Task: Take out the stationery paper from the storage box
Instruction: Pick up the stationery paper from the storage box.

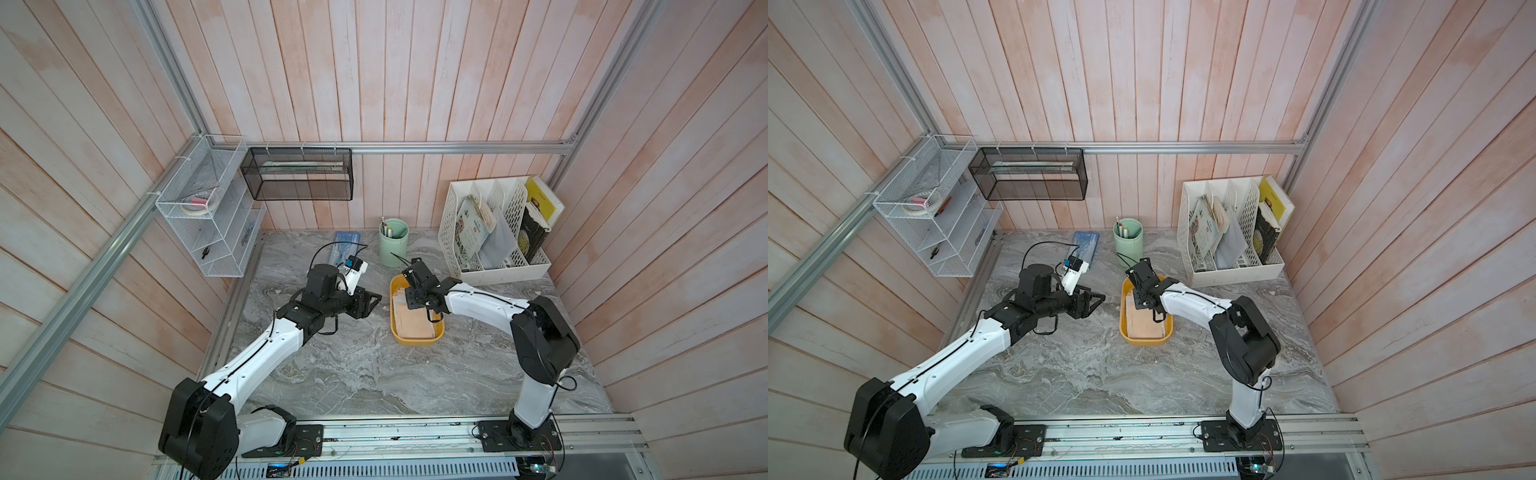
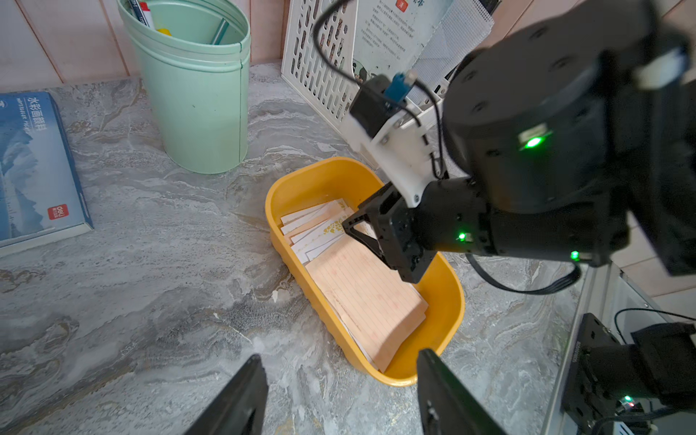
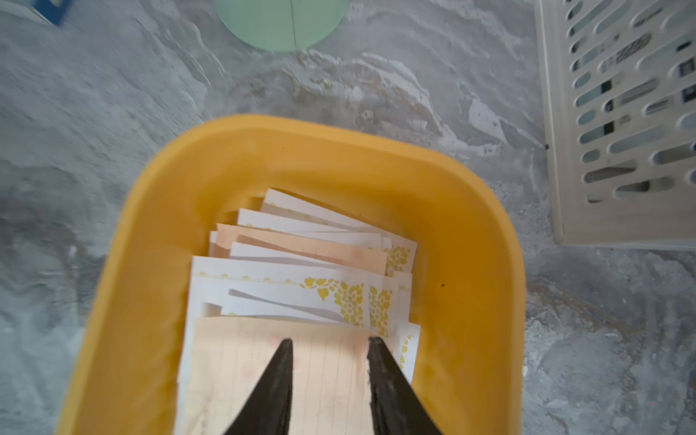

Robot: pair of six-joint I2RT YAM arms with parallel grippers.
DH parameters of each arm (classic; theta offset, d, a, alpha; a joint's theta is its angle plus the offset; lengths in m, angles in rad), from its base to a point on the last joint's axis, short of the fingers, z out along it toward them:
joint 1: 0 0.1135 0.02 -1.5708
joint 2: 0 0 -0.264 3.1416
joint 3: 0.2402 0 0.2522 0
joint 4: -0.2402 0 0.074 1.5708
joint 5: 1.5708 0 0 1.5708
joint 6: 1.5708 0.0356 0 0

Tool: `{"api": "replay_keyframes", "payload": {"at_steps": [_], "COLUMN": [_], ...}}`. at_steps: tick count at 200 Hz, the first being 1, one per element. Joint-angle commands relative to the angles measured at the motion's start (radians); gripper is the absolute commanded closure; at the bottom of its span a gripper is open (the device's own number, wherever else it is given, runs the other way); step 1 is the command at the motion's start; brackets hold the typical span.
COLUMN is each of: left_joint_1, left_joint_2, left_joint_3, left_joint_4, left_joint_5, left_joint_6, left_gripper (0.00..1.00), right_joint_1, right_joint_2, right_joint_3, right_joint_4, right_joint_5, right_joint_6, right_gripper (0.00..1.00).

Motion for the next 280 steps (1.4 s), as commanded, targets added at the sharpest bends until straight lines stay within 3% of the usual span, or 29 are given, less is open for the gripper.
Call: {"api": "replay_keyframes", "payload": {"at_steps": [1, 138, 172, 218, 280], "left_joint_1": [0.004, 0.005, 0.004, 0.004, 0.007], "left_joint_2": [-0.019, -0.003, -0.002, 0.002, -0.007], "left_joint_3": [-0.013, -0.017, -0.018, -0.021, -0.037], "left_joint_4": [0.022, 0.019, 0.018, 0.019, 0.04], "left_joint_5": [-0.008, 0.001, 0.001, 0.004, -0.007], "left_joint_6": [-0.01, -0.013, -0.013, -0.013, -0.024], "left_gripper": [0.34, 0.34, 0.34, 0.34, 0.34], "right_joint_1": [-0.012, -0.059, -0.059, -0.058, -0.055], "right_joint_2": [0.04, 0.107, 0.12, 0.12, 0.056], "right_joint_3": [0.042, -0.031, -0.038, -0.042, -0.003], "right_joint_4": [-0.068, 0.003, 0.002, -0.013, -0.1], "right_joint_5": [0.045, -0.087, -0.096, -0.079, 0.007], "right_joint_6": [0.005, 0.047, 0.052, 0.057, 0.049], "right_gripper": [0.64, 0.66, 0.73, 0.93, 0.96]}}
